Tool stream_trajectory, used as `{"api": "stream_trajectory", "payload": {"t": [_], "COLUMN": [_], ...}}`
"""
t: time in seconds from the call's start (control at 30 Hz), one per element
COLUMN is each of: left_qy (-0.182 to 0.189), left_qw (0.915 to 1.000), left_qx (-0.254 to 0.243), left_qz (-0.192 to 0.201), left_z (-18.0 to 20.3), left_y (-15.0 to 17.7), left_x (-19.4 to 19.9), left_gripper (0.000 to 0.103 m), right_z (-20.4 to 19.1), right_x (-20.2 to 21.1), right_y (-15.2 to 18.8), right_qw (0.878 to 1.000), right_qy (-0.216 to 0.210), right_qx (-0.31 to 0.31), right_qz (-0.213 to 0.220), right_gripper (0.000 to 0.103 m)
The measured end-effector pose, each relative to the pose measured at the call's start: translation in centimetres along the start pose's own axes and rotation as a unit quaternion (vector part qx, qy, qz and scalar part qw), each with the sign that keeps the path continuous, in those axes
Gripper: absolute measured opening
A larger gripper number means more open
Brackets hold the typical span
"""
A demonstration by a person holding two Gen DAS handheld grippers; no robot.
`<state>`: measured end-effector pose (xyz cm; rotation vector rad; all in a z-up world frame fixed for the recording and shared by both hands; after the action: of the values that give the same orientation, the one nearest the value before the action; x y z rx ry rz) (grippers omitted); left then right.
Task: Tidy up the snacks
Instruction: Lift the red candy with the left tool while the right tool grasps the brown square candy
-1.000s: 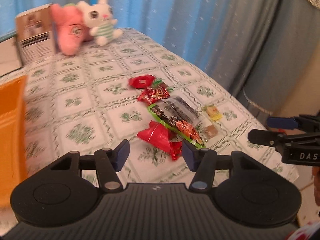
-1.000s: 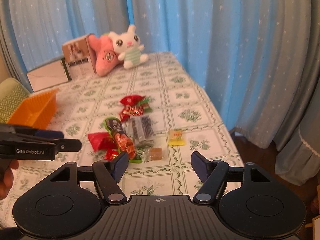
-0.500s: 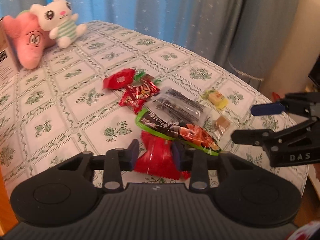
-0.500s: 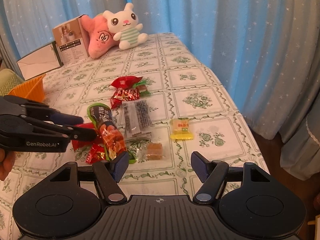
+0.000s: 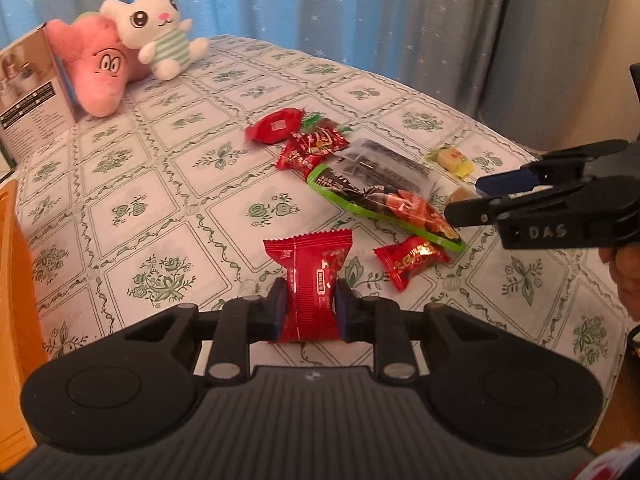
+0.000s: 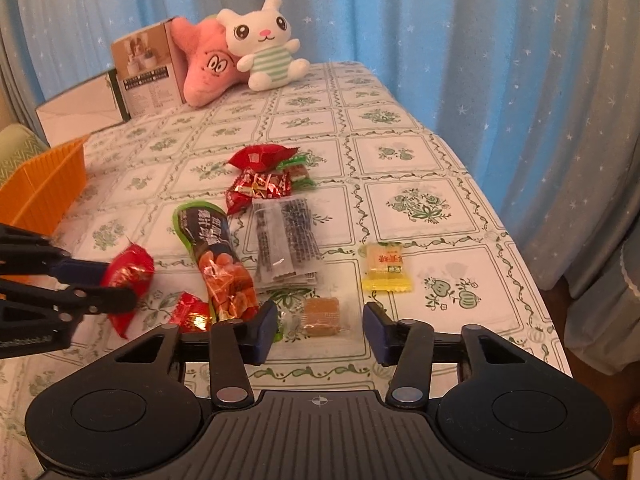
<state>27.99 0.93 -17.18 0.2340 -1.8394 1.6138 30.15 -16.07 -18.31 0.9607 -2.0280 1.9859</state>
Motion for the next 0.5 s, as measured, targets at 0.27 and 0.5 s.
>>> {"api": "stream_trajectory", "payload": {"t": [0.27,0.5], "left_qy": [-0.023,-0.023], "left_qw": [0.9997,0.9997], "left_qx": [-0.005,0.009], "left_qz": [-0.002,0.005], "left_z": [0.5,0.4], "left_y": [0.2,0.4], "left_x": [-1.2,-1.3], "left_gripper": [0.026,0.023], "right_z": [-0.9,-0.8], "right_x": [0.1,0.2], "right_y": [0.7,0.9], "right_qw": [0.999,0.999], "right_qy": [0.014,0.015], "right_qx": [0.044,0.041], "right_qz": [0.008,0.008], "right_gripper": [0.038,0.038]}}
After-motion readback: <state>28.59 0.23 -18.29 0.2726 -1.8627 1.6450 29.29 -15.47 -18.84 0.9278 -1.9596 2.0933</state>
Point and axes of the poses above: each gripper's, at about its wrist camera, not at the fingertips, and x roughly against the way its jaws point, z to its right, y to its underside, the point moved 4 cm from there along -x, roughly the way its jaws point, and after that the axes turned 15 degrees about z, right-handed, at the moved point
